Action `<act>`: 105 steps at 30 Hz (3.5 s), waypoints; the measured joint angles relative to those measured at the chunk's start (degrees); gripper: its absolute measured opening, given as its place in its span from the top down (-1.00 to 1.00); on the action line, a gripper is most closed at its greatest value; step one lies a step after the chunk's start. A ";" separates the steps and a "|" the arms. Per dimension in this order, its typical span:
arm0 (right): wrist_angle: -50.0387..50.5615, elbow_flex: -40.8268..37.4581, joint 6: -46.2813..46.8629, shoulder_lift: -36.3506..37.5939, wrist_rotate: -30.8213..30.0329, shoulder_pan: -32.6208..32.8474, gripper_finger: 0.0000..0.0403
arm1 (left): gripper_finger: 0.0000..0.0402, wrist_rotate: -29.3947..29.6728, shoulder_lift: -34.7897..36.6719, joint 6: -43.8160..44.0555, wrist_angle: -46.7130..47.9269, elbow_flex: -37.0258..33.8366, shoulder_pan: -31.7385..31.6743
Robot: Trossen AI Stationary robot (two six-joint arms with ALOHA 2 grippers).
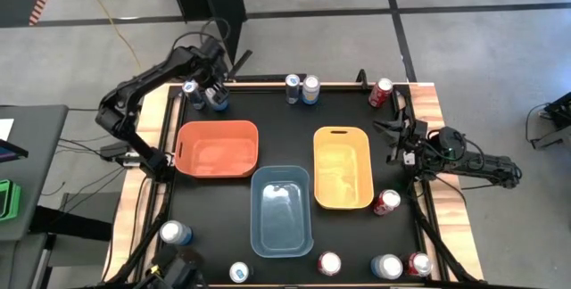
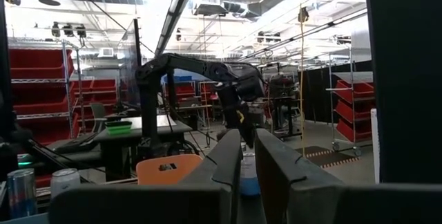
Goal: Sort soda cans
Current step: Put the top left blue-white soda can into the blue bin
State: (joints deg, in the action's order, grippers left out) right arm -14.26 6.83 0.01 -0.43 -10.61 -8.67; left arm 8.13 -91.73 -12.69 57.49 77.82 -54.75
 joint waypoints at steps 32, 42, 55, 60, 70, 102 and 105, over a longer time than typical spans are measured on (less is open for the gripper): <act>-0.81 0.00 0.11 0.00 0.00 0.02 0.69 | -0.99 -1.76 -1.30 -1.47 -6.27 -5.27 -1.26; -0.83 0.00 0.09 0.00 0.00 0.00 0.69 | -0.98 -3.16 -1.30 -2.51 -6.44 -6.10 -1.28; -0.83 0.00 0.04 0.00 0.00 0.00 0.69 | -0.98 -1.08 -3.99 -3.25 -7.52 -5.99 -0.71; -0.81 0.00 0.04 0.00 0.00 0.00 0.69 | -0.97 -1.00 -4.02 -3.43 -7.52 -5.99 -0.71; -0.79 0.00 0.04 0.00 0.00 0.00 0.69 | -0.57 -0.46 -4.02 -3.63 -7.49 -5.95 -0.71; -0.79 0.00 0.07 0.00 0.01 -0.01 0.69 | -0.51 0.06 -3.91 -7.49 -2.01 0.02 3.97; -0.79 0.00 0.07 0.00 0.00 -0.01 0.69 | -0.51 1.03 -3.91 -7.41 -0.55 2.95 6.01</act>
State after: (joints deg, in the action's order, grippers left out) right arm -15.05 6.83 0.08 -0.43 -10.61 -8.67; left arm 9.15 -95.64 -20.10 56.93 80.78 -48.74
